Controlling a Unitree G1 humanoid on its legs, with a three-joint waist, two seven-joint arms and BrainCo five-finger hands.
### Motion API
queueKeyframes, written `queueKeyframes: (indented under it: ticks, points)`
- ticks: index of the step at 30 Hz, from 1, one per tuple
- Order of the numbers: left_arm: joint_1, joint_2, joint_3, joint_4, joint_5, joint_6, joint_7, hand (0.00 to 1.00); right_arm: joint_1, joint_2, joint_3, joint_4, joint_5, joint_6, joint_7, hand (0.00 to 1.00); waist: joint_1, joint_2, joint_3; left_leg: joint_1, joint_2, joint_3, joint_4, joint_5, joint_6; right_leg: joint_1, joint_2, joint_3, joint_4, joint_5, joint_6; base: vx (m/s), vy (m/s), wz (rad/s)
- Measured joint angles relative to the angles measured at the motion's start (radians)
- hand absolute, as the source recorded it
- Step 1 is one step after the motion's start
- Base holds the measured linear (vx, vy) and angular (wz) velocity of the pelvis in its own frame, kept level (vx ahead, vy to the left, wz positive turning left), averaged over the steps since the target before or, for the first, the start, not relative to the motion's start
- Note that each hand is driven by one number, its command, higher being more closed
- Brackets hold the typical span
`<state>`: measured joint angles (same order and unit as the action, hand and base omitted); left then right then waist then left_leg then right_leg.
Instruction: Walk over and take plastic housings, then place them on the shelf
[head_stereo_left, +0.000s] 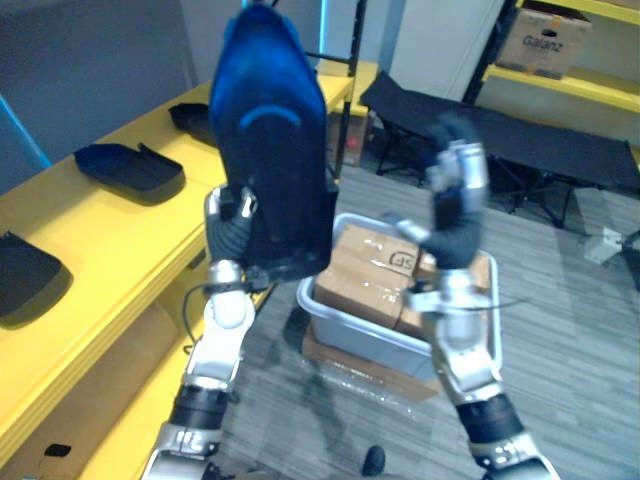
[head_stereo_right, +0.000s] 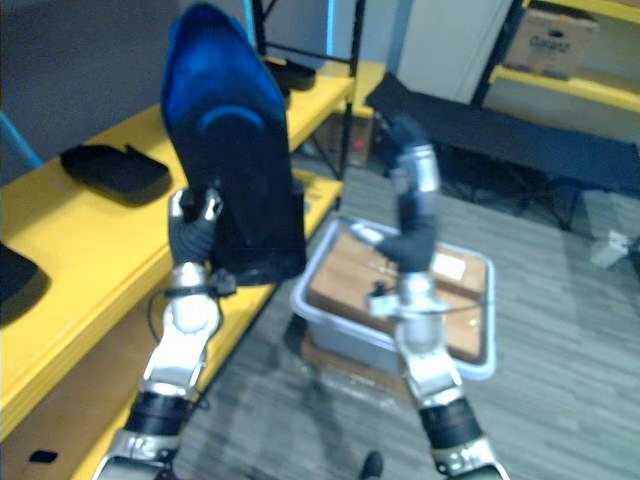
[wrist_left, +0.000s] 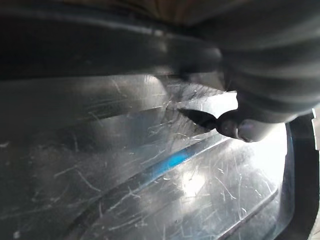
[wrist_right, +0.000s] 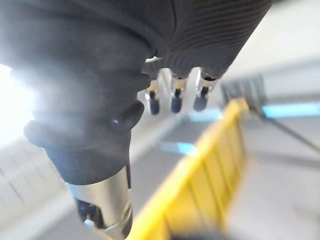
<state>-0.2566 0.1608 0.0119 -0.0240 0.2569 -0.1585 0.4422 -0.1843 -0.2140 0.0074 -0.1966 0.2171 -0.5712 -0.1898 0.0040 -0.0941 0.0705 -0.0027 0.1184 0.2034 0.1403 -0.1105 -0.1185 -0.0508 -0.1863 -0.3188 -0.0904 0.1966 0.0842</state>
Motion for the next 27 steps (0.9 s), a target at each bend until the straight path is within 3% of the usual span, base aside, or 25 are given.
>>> queueKeyframes:
  ticks: [4, 7, 12, 14, 19, 21, 24, 27]
  points:
    - [0.054, 0.0, 0.099, -0.018, 0.021, -0.012, 0.022, 1.0, 0.121, -0.021, -0.155, -0.042, 0.066, 0.003, 0.037, 0.0, -0.021, 0.024, -0.024, 0.008, 0.008, 0.024, -0.011, -0.007, -0.007, -0.012, 0.01, 0.022, 0.0, -0.005, 0.0, 0.05, -0.001, -0.16]
    - [0.079, -0.006, 0.129, -0.022, 0.017, -0.024, 0.029, 1.0, 0.211, -0.018, -0.239, -0.033, 0.075, 0.04, 0.036, 0.0, -0.028, 0.046, -0.038, 0.011, 0.013, 0.03, -0.023, -0.008, -0.009, -0.018, 0.017, 0.026, 0.001, -0.001, 0.005, 0.06, -0.009, -0.09]
    - [0.169, -0.023, 0.141, -0.108, -0.065, -0.069, 0.027, 1.0, 0.323, 0.083, -0.298, 0.089, 0.085, 0.102, 0.04, 0.0, -0.045, 0.058, -0.046, 0.035, 0.014, 0.056, -0.044, -0.008, -0.01, -0.017, 0.022, 0.049, 0.009, 0.002, 0.007, 0.04, 0.006, -0.12]
    - [0.199, -0.05, 0.142, -0.159, -0.092, -0.075, 0.023, 1.0, 0.374, 0.141, -0.3, 0.113, 0.087, 0.11, 0.082, 0.0, -0.047, 0.059, -0.045, 0.036, 0.011, 0.057, -0.044, -0.009, -0.009, -0.016, 0.019, 0.05, 0.008, 0.002, 0.008, 0.0, 0.005, -0.02]
    - [0.272, -0.066, 0.18, -0.235, -0.141, -0.081, 0.015, 1.0, 0.355, 0.162, -0.225, 0.111, 0.089, 0.104, 0.223, 0.0, -0.031, 0.067, -0.043, 0.027, 0.01, 0.02, -0.045, -0.012, -0.004, 0.009, 0.012, 0.007, 0.0, -0.023, 0.008, -0.04, -0.006, 0.21]
    - [0.297, -0.076, 0.236, -0.253, -0.144, -0.081, 0.017, 1.0, 0.341, 0.16, -0.171, 0.114, 0.098, 0.114, 0.255, 0.0, -0.006, 0.074, -0.04, 0.017, 0.011, -0.031, -0.044, -0.007, -0.005, 0.034, 0.01, -0.045, 0.0, -0.031, 0.006, 0.02, -0.037, 0.73]
    - [0.395, -0.101, 0.367, -0.314, -0.172, -0.081, 0.044, 1.0, 0.267, 0.145, -0.058, 0.16, 0.107, 0.132, 0.268, 0.0, 0.06, 0.089, -0.033, 0.003, 0.01, -0.127, -0.043, 0.006, -0.013, 0.092, 0.009, -0.15, 0.009, -0.042, 0.015, 0.07, -0.048, 0.93]
    - [0.52, -0.149, 0.54, -0.351, -0.175, -0.082, 0.072, 1.0, 0.179, 0.136, 0.047, 0.25, 0.097, 0.162, 0.25, 0.0, 0.155, 0.09, -0.029, -0.015, -0.001, -0.237, -0.039, 0.021, -0.015, 0.145, 0.007, -0.262, 0.009, -0.053, 0.026, 0.1, -0.026, 1.05]
